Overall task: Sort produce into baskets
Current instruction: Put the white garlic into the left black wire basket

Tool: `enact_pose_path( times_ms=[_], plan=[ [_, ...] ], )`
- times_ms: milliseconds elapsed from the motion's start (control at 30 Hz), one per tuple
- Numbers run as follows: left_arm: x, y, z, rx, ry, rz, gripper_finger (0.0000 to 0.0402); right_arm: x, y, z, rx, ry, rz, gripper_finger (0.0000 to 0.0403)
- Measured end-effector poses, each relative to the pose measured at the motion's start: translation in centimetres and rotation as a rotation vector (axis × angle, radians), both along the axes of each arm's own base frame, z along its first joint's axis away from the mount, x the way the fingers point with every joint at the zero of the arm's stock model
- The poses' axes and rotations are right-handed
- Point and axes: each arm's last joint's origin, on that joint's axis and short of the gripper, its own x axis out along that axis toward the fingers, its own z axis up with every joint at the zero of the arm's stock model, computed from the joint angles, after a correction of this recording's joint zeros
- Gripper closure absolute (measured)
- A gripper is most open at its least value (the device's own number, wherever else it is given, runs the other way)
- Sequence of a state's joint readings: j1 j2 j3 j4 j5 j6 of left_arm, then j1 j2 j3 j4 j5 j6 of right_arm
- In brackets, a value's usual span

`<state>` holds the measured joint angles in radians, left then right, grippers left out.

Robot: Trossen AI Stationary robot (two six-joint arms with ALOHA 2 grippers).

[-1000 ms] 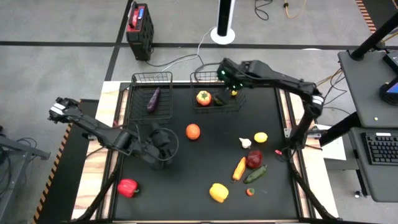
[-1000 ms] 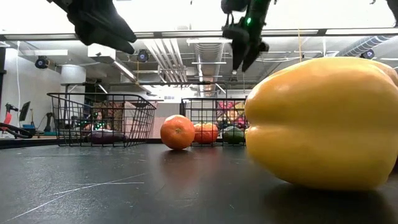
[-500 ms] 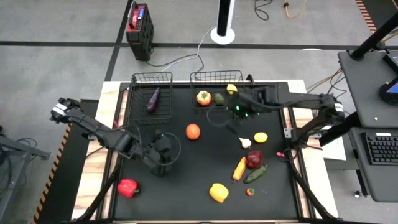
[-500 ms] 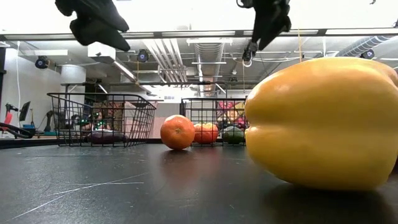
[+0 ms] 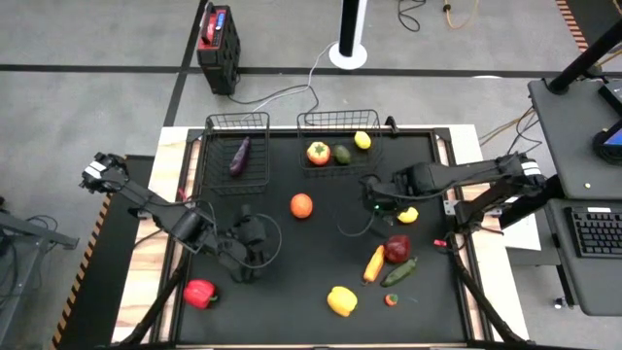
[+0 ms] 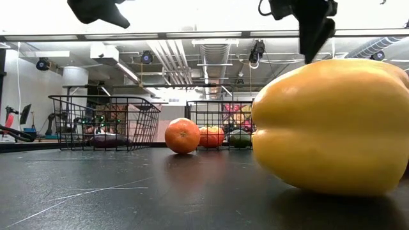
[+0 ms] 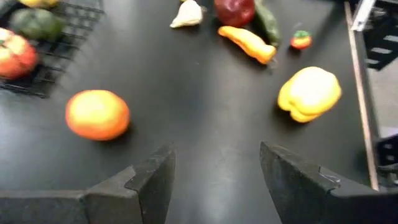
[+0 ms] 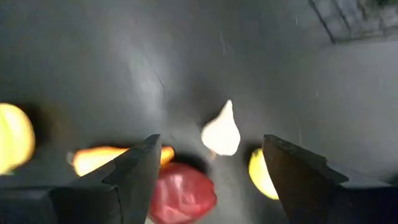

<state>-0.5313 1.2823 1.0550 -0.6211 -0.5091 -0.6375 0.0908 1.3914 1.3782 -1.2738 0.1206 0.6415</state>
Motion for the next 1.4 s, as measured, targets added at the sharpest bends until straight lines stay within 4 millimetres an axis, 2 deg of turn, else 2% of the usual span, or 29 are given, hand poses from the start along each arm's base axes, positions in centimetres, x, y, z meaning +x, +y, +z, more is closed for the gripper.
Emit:
enact_pose_path(
  times_ms=[400,633,1100,1400],
  plan=[
    [-1.8,1.4,1.6,0.114,0.182,0.202,0.0187,-1.4,-0.2,-4.2,-0.006,0.165,-0.097,0.0087],
    [-2.1,1.4,1.6,0.162,0.316,0.246,0.0187,-1.5,-0.2,-6.5,-0.013,0.169,-0.11,0.0074],
    [-1.5,1.2,1.5,0.254,0.302,0.227,0.0187,-1.6,-0.9,-10.9,-0.003,0.117,-0.149,0.0071],
    [-1.3,1.3,1.6,0.316,0.268,0.22,0.0187,-0.8,-1.3,-13.6,-0.004,0.198,-0.165,0.0069]
  ],
)
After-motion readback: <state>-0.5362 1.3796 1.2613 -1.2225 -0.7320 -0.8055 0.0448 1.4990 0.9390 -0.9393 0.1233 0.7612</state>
